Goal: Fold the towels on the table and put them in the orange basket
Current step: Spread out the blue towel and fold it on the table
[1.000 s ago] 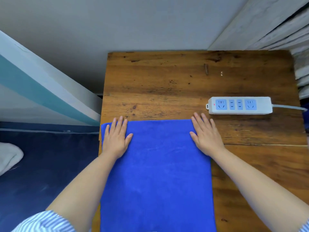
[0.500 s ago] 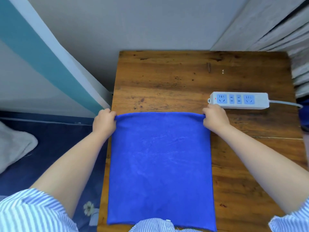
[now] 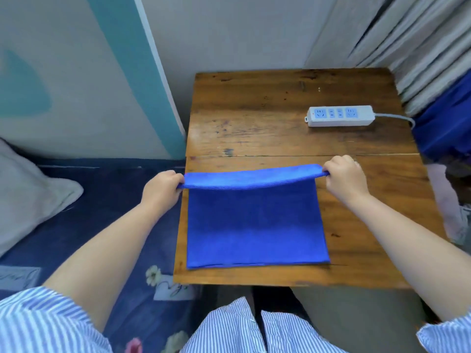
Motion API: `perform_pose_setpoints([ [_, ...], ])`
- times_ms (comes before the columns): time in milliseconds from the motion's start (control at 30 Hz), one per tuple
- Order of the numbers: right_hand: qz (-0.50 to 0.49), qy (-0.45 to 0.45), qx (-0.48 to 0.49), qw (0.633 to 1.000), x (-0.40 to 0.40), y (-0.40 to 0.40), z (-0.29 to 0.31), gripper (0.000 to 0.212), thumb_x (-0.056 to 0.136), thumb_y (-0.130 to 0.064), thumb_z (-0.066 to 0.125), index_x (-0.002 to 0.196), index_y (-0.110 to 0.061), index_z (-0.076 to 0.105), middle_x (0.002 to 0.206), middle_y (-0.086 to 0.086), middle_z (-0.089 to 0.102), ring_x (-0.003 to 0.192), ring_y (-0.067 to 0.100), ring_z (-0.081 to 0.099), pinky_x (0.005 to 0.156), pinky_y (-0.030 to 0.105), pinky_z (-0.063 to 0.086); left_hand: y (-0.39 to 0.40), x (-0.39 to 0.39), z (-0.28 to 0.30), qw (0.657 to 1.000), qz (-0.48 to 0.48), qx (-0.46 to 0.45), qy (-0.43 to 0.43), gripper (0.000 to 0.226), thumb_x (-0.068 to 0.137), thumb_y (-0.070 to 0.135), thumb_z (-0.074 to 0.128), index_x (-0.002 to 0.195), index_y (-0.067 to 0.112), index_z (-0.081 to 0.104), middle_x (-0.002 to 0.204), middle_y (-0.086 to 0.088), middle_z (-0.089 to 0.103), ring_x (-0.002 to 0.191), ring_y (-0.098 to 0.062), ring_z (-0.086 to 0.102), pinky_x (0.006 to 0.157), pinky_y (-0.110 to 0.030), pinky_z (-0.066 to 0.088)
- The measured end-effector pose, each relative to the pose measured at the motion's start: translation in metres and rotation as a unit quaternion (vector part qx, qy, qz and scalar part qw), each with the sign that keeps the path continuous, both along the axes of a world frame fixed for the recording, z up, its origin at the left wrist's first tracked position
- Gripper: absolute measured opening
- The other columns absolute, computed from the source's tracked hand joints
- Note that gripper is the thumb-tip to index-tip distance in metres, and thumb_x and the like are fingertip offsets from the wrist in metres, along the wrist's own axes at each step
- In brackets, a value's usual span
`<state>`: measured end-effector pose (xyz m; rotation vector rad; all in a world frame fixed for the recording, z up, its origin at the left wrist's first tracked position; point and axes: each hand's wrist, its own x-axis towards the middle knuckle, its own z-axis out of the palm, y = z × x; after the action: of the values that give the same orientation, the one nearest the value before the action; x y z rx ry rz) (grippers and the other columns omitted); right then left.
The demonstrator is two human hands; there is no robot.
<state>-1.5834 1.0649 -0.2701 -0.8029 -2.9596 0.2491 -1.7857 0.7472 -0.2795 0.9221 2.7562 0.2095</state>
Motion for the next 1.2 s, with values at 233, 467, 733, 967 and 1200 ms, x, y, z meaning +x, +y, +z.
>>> perform_pose_setpoints([
  [233,-0.013,-0.036,0.021,0.999,0.072,-0.053,0.006,0.022,0.078,0.01,0.046,0.091,0.008,0.064,0.095,0.025,0.06,0.094,0.038,0.049,0.067,0.041,0.036,-0.048,0.064,0.005,0.999,-0.044,-0.015,0.014,0.014,0.087,0.007,0.052,0.093,0.003,0.063,0.093,-0.013,0.058,0.087,-0.031,0.055,0.058,-0.031,0.033],
  [467,0.001,-0.1,0.025,0.995,0.098,-0.068,-0.017,0.023,0.079,0.007,0.046,0.095,0.007,0.062,0.099,0.022,0.059,0.097,0.036,0.048,0.066,0.041,0.04,-0.056,0.095,-0.015,0.995,-0.065,-0.079,0.007,0.014,0.087,0.003,0.048,0.095,0.001,0.059,0.095,-0.015,0.056,0.086,-0.034,0.054,0.058,-0.033,0.033],
  [733,0.051,0.04,-0.001,0.998,0.121,-0.068,-0.035,0.015,0.049,0.024,0.056,0.057,0.011,0.055,0.061,0.027,0.055,0.06,0.041,0.053,0.044,0.039,0.044,-0.058,0.116,-0.025,0.994,-0.105,0.003,0.02,0.028,0.059,-0.014,0.051,0.054,0.01,0.039,0.055,-0.016,0.042,0.05,-0.03,0.046,0.045,-0.016,0.009],
  [967,0.101,-0.007,0.024,0.995,0.133,-0.078,-0.063,0.01,0.042,0.012,0.048,0.05,0.005,0.049,0.053,0.022,0.051,0.049,0.035,0.053,0.042,0.032,0.041,-0.062,0.133,-0.062,0.995,-0.097,-0.015,0.03,0.034,0.027,-0.023,0.066,0.043,-0.002,0.045,0.04,-0.016,0.042,0.034,-0.025,0.037,0.05,-0.008,0.003],
  [1200,0.092,-0.061,0.031,0.993,0.147,-0.079,-0.089,0.028,0.035,0.022,0.066,0.052,0.006,0.053,0.055,0.022,0.052,0.05,0.035,0.055,0.046,0.032,0.042,-0.071,0.147,-0.092,0.992,-0.049,-0.111,0.021,0.023,0.067,-0.014,0.055,0.068,0.007,0.043,0.071,-0.018,0.047,0.07,-0.035,0.051,0.05,-0.031,0.024],
])
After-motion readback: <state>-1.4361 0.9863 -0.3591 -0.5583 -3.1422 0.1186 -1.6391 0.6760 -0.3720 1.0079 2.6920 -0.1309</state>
